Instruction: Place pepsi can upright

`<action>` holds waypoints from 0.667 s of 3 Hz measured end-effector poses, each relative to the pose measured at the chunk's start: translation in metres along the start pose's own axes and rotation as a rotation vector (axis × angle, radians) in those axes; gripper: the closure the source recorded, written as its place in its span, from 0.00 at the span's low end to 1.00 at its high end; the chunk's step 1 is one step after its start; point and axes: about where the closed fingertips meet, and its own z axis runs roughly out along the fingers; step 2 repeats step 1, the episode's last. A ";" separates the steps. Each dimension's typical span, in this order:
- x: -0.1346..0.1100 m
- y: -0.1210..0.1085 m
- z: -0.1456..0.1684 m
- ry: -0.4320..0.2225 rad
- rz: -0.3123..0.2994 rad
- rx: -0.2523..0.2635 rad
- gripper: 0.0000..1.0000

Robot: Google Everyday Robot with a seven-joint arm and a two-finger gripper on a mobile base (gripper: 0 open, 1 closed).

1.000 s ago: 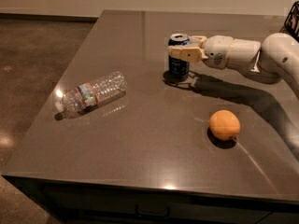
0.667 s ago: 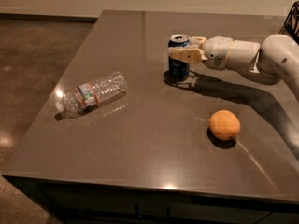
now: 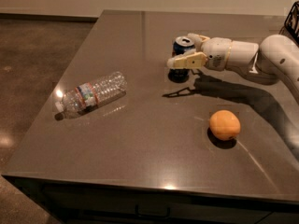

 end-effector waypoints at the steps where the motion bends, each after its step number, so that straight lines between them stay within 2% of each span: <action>1: 0.000 0.000 0.000 0.000 0.000 0.000 0.00; 2: 0.000 0.000 0.000 0.000 0.000 0.000 0.00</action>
Offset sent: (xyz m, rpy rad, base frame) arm 0.0000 0.0000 0.0000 0.0000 0.0000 0.0000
